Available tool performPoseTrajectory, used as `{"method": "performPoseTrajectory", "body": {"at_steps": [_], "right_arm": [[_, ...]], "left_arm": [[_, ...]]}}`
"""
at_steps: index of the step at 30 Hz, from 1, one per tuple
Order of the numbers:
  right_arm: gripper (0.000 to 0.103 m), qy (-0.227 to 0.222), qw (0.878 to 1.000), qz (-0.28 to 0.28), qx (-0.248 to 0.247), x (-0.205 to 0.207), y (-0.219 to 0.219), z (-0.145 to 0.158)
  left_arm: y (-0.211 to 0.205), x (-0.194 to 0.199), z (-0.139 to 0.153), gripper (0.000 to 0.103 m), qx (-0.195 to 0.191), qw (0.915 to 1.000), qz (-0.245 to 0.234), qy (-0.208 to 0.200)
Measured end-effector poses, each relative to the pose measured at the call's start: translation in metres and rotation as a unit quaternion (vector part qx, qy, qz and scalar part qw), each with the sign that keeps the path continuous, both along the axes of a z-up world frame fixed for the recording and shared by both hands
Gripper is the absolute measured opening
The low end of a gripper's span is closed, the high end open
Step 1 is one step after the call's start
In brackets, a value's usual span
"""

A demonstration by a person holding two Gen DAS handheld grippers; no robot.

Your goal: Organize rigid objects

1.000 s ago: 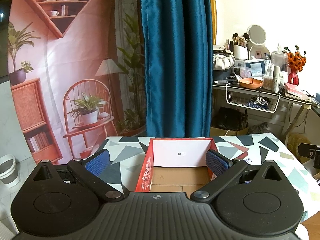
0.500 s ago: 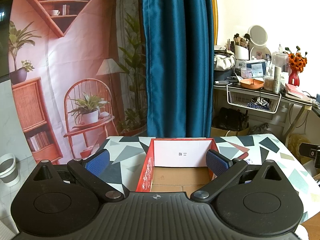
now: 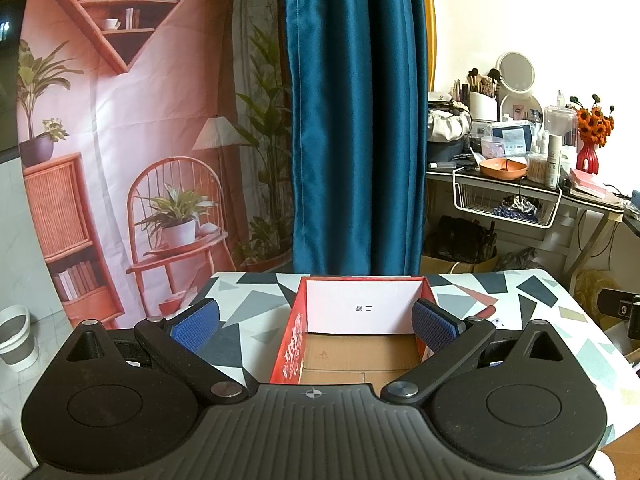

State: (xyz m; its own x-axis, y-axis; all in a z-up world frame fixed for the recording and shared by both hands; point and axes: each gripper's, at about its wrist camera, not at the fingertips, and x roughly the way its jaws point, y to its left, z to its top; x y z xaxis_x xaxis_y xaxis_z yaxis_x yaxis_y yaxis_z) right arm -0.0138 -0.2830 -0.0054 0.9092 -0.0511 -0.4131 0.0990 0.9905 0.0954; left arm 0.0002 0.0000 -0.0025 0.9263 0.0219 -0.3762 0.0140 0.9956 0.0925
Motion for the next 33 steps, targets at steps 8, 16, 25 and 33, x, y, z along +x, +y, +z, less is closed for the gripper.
{"method": "performPoseTrajectory", "body": {"at_steps": [8,16,25,33], "right_arm": [[0.103,0.0,1.0,0.0,0.0,0.0,0.002,0.0],[0.103,-0.001,1.0,0.001,0.001,-0.001,0.0,-0.002],[0.103,-0.015,1.0,0.005,-0.014,0.011,-0.002,-0.027],[0.103,0.019,1.0,-0.006,0.012,0.045,-0.01,-0.069]], "left_arm": [[0.0,0.0,-0.001,0.103,0.0,1.0,0.001,-0.001],[0.006,0.005,-0.006,0.103,-0.011,0.9999,0.008,0.006],[0.027,0.033,-0.028,0.103,-0.013,0.999,0.037,0.02],[0.058,0.075,-0.071,0.103,0.002,0.9969,0.036,0.071]]}}
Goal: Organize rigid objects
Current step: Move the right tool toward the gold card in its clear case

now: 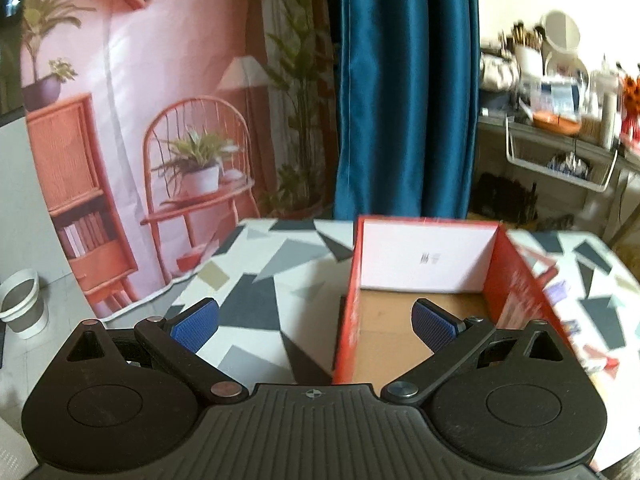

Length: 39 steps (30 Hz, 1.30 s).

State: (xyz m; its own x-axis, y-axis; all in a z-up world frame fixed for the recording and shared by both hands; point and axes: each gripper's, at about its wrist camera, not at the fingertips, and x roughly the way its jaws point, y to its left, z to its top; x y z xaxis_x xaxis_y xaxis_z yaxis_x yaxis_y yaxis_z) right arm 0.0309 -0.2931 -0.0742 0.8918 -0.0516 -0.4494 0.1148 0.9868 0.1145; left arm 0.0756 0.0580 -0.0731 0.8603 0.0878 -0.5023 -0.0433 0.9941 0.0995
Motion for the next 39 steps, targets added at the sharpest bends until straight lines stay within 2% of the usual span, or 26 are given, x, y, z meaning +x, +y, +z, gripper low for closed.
{"method": "performPoseTrajectory", "body": {"at_steps": [3,6,13,17,21,27,32,35,39], "right_arm": [[0.103,0.018,1.0,-0.001,0.009,0.012,-0.002,-0.016],[0.103,0.029,1.0,0.003,0.01,0.023,0.0,-0.028],[0.103,0.048,0.999,0.016,0.01,0.041,0.002,-0.041],[0.103,0.054,0.998,0.016,0.019,0.05,-0.001,-0.047],[0.103,0.063,0.998,0.017,0.025,0.057,-0.006,-0.052],[0.103,0.067,0.997,0.01,0.028,0.068,-0.014,-0.055],[0.103,0.067,0.997,0.005,0.03,0.075,-0.023,-0.054],[0.103,0.067,0.997,0.001,0.033,0.079,-0.027,-0.055],[0.102,0.071,0.997,-0.003,0.036,0.083,-0.031,-0.057]], "left_arm": [[0.007,0.009,-0.016,0.102,0.008,0.9996,-0.011,0.024],[0.012,0.016,-0.027,0.091,-0.001,0.9988,-0.026,0.042],[0.029,0.029,-0.042,0.057,-0.069,0.992,-0.073,0.077],[0.026,0.033,-0.049,0.036,-0.052,0.9899,-0.095,0.092],[0.029,0.039,-0.057,0.029,-0.064,0.9858,-0.105,0.114],[0.032,0.053,-0.067,0.027,-0.078,0.9806,-0.101,0.149],[0.033,0.06,-0.069,0.016,-0.088,0.9763,-0.095,0.174],[0.028,0.058,-0.068,0.011,-0.08,0.9765,-0.09,0.179],[0.024,0.057,-0.068,0.01,-0.066,0.9787,-0.084,0.175]]}}
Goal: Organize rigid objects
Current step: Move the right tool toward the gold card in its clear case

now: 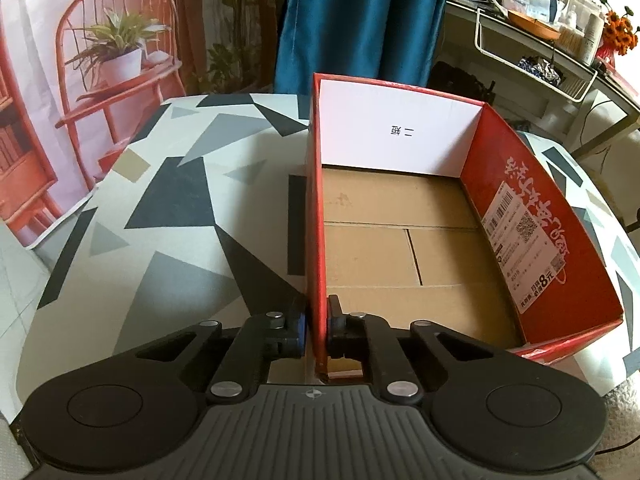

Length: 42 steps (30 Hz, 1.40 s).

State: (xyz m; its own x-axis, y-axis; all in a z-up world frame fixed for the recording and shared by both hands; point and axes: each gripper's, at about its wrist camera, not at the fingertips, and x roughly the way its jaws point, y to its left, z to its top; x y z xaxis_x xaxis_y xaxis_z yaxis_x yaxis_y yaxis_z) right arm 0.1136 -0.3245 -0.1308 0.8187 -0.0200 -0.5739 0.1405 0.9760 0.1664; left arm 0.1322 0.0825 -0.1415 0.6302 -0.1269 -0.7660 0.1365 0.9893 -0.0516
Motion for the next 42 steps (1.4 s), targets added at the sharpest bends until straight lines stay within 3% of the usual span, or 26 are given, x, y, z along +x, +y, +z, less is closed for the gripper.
{"method": "performPoseTrajectory", "body": {"at_steps": [6,12,16,22,30,33,42], "right_arm": [[0.101,-0.001,1.0,0.0,0.002,0.004,-0.011,-0.004],[0.087,0.022,1.0,0.004,-0.001,0.006,-0.022,-0.023],[0.075,0.054,0.998,0.019,-0.008,0.005,-0.024,-0.048],[0.066,0.132,0.99,0.052,-0.003,0.011,-0.015,-0.089],[0.047,0.17,0.983,0.073,0.011,0.019,-0.008,-0.11],[0.042,0.171,0.982,0.083,-0.002,0.022,-0.003,-0.11],[0.041,0.158,0.981,0.111,-0.027,0.044,0.008,-0.111]], "left_arm": [[-0.002,-0.001,0.0,0.01,0.006,1.0,0.004,-0.004],[-0.003,-0.002,0.0,0.01,0.01,0.9999,0.001,-0.007],[-0.002,-0.002,-0.001,0.01,0.011,0.9999,0.001,-0.009],[-0.001,-0.001,-0.001,0.01,0.01,0.9999,-0.001,-0.007],[0.001,0.0,-0.002,0.01,0.007,1.0,0.001,-0.005],[0.001,0.001,-0.003,0.01,0.005,1.0,0.002,-0.003],[0.003,0.002,-0.003,0.01,-0.001,1.0,0.006,0.0]]}}
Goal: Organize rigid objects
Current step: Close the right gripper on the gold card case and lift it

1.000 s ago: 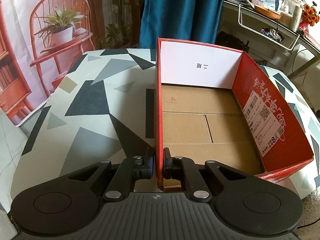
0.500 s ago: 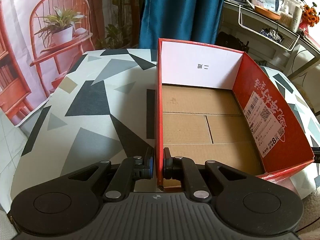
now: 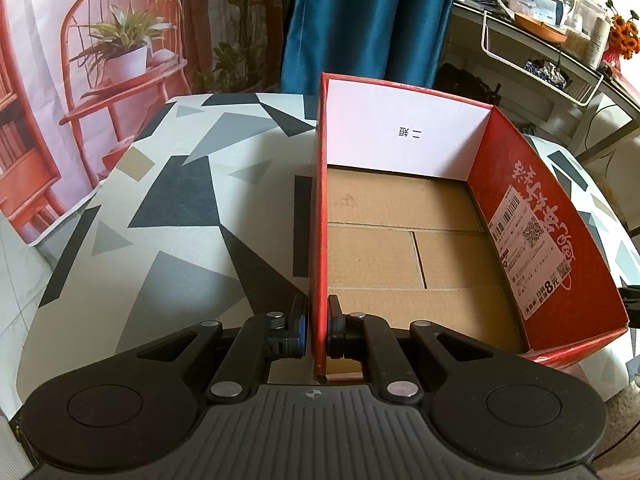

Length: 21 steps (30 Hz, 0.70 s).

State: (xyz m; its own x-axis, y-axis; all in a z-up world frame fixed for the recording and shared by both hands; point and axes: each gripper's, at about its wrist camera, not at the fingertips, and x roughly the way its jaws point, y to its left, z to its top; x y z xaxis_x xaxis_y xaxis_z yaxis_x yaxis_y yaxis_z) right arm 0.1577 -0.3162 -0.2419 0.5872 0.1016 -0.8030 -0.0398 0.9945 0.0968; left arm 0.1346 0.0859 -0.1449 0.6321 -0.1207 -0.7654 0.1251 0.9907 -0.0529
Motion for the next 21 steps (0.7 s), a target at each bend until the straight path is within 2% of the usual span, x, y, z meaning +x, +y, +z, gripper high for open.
{"method": "performPoseTrajectory", "body": {"at_steps": [7,15,21], "right_arm": [[0.043,-0.01,1.0,0.007,-0.005,0.015,0.005,-0.003],[0.046,-0.021,1.0,0.013,-0.01,0.013,0.008,-0.005],[0.041,-0.035,0.999,0.012,-0.012,0.011,0.007,-0.006]], "left_arm": [[0.0,0.001,0.0,0.01,-0.001,1.0,0.001,0.001],[0.001,0.001,-0.001,0.011,-0.003,1.0,0.002,0.001],[0.001,0.0,-0.003,0.012,-0.002,1.0,0.004,-0.001]]}}
